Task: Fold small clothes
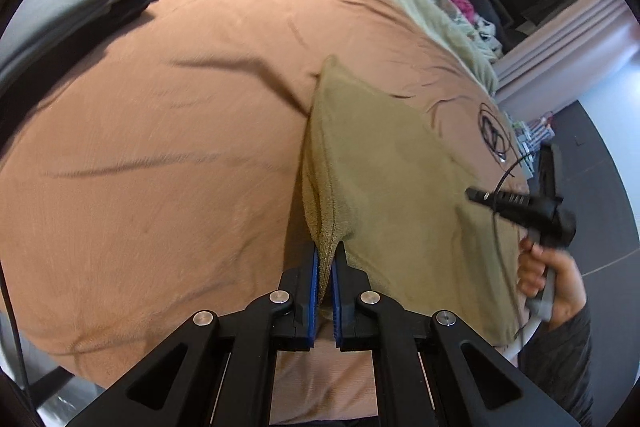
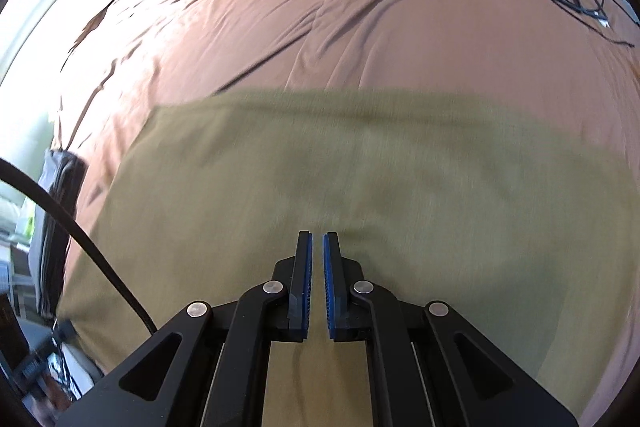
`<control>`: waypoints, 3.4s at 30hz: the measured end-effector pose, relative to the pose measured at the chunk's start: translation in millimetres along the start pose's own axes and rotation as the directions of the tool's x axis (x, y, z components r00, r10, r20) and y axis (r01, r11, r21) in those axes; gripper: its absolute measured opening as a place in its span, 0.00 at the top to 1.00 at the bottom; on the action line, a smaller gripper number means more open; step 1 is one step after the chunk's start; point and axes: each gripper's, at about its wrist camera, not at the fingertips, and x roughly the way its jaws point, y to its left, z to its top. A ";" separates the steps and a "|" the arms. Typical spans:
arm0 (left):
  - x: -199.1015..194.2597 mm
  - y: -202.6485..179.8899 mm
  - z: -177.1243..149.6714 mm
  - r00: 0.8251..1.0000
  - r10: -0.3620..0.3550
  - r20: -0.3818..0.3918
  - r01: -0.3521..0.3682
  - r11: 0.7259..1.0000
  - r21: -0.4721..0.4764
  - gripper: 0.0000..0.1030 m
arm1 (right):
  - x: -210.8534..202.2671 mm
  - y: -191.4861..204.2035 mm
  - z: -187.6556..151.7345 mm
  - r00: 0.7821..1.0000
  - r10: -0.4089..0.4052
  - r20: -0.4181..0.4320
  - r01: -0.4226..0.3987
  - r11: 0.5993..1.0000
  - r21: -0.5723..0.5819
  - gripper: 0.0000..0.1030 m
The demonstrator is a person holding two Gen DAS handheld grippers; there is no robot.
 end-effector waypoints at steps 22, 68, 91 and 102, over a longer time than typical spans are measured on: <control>-26.5 -96.7 44.3 0.994 -0.104 0.032 0.098 0.981 0.168 0.95 | -25.9 3.1 -126.2 0.992 0.121 -0.039 -0.120 0.993 0.021 0.98; 118.4 -402.1 -91.6 0.926 -0.134 -0.352 0.329 0.741 0.586 0.94 | -198.8 -164.8 -249.3 0.962 0.077 0.260 -0.151 0.950 0.275 0.51; 123.5 -311.9 -66.2 0.947 0.043 -0.319 0.164 0.788 0.594 0.53 | -177.1 -204.8 -223.8 0.953 0.160 0.255 -0.228 0.938 0.261 0.62; 138.2 -236.8 -80.6 0.921 0.138 -0.364 0.097 0.824 0.558 0.53 | -167.5 -204.4 -202.6 0.973 0.131 0.190 -0.173 0.959 0.223 0.66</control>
